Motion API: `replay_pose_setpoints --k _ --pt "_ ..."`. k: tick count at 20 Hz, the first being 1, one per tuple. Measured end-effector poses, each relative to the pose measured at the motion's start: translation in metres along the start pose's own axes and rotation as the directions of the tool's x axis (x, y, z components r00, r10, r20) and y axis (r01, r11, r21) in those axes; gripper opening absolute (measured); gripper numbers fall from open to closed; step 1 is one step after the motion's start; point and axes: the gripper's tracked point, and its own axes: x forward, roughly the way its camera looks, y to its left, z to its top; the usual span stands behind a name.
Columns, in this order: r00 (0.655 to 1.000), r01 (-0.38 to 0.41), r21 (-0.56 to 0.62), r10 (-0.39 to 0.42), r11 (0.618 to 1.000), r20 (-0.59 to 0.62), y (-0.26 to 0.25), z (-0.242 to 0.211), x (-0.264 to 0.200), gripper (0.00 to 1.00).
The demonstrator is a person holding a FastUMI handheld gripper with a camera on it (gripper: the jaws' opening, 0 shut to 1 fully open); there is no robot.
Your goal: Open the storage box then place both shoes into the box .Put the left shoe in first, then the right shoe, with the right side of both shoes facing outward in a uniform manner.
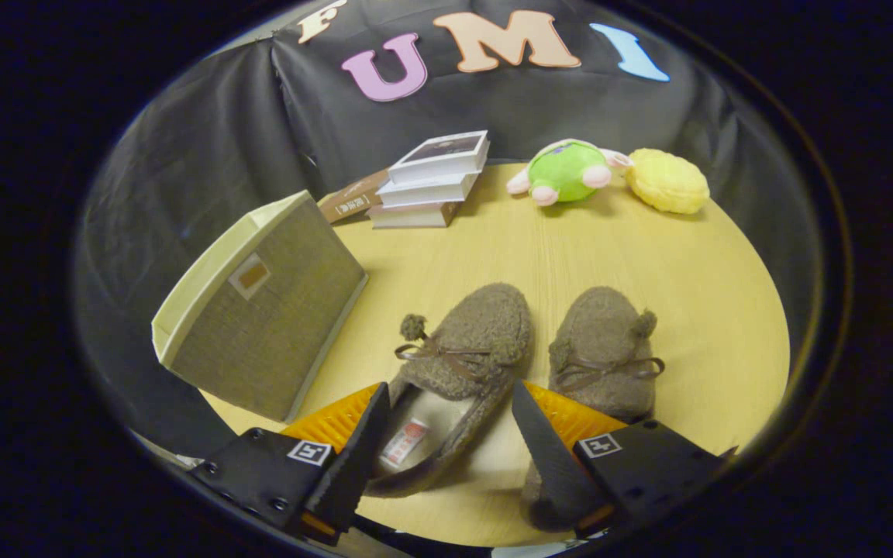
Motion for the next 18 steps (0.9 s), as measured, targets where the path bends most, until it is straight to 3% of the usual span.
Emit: replay_pose_setpoints --k 10,12,18 --pt "0.995 0.043 0.001 -0.042 0.999 -0.094 -0.008 -0.011 0.022 0.71" --pt "0.990 0.091 -0.030 -0.094 0.995 -0.101 -0.020 -0.012 0.026 0.59" --pt "0.986 0.107 0.095 -0.093 0.990 -0.138 -0.022 -0.015 0.024 0.26"
